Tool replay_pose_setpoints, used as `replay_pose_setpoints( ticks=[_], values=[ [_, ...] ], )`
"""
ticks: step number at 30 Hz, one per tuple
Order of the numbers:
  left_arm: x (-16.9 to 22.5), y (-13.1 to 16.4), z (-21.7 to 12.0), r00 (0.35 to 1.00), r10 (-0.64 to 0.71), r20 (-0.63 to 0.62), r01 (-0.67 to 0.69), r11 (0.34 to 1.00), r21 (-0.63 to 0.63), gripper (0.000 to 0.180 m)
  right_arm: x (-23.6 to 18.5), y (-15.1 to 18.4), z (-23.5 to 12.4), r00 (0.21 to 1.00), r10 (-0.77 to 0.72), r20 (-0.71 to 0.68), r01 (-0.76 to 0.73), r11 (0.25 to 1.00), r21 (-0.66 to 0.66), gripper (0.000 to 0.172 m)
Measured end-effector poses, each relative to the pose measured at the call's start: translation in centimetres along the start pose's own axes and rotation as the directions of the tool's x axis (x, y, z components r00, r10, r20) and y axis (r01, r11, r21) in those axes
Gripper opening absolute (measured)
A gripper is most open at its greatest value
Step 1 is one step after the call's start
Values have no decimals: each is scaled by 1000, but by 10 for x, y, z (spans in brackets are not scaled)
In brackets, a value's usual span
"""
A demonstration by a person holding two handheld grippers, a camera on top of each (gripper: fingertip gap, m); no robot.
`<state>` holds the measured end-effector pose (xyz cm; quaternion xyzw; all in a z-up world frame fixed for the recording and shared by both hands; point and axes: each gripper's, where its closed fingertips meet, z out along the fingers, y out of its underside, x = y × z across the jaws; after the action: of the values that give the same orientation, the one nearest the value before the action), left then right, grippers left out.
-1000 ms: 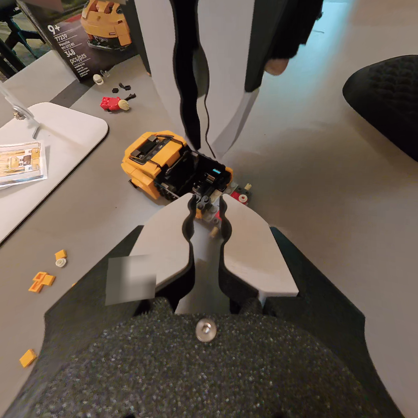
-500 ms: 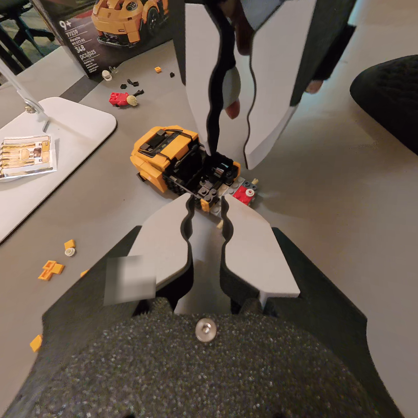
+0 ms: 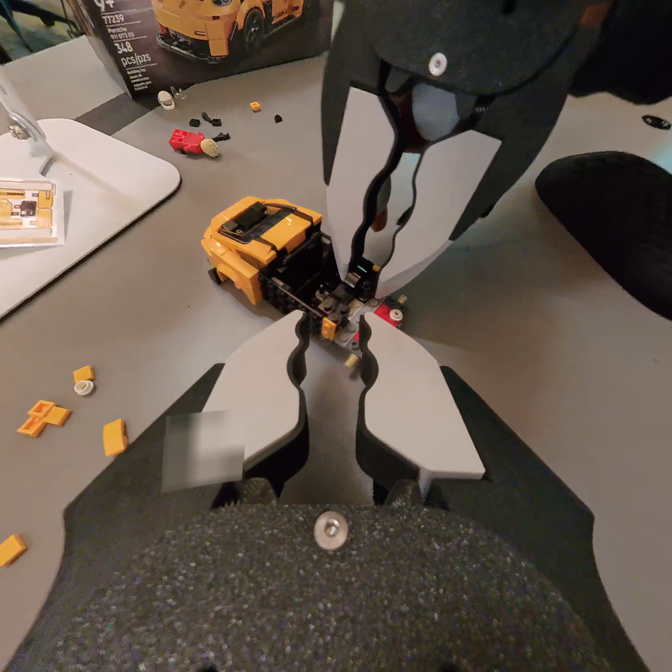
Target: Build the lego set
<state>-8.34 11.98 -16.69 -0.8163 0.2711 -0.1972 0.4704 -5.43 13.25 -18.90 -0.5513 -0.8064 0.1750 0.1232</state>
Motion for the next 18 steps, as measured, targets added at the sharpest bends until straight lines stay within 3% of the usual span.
replay_pose_setpoints(
  ticks=[6, 18],
  values=[
    [-2, -2, -3, 996, -80, -40, 81, 997, 15, 27, -8, 2, -2, 999, -40, -9, 40, 997, 62, 16],
    [13, 9, 0, 989, -93, -115, 86, 994, -63, 30, -32, 14, -11, 996, -86, 4, 86, 995, 59, 16]
  ],
)
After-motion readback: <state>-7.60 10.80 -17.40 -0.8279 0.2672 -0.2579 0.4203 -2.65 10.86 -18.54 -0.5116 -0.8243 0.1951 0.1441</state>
